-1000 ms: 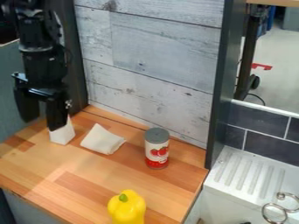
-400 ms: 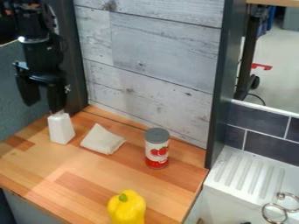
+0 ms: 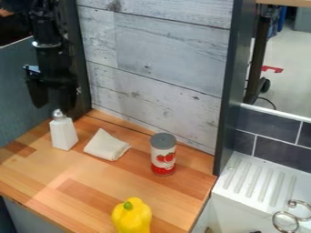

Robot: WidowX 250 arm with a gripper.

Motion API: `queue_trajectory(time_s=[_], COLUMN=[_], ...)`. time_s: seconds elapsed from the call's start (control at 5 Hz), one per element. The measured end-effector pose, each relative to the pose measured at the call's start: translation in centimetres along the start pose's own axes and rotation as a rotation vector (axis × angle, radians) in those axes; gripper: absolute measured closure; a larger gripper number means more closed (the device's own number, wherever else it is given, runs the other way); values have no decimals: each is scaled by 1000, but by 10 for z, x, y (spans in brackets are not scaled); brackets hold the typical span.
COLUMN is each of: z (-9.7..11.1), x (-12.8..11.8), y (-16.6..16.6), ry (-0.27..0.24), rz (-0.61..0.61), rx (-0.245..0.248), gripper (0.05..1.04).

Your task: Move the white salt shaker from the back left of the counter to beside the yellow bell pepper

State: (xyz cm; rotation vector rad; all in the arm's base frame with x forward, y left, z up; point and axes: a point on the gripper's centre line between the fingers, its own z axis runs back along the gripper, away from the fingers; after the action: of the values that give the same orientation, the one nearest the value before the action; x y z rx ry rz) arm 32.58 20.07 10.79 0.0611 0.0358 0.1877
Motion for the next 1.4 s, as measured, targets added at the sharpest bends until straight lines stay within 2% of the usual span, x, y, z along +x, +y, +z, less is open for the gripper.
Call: queue_trajectory(time_s=[0.4, 0.8, 1.0, 1.2, 1.4], z=[-17, -38, -48, -51, -51], x=[15, 29, 32, 32, 31], y=[11, 18, 19, 18, 16], ry=[80, 167, 203, 207, 189], rz=[59, 78, 94, 94, 91], rx=[24, 16, 14, 6, 0], gripper=[79, 79, 136, 414, 490])
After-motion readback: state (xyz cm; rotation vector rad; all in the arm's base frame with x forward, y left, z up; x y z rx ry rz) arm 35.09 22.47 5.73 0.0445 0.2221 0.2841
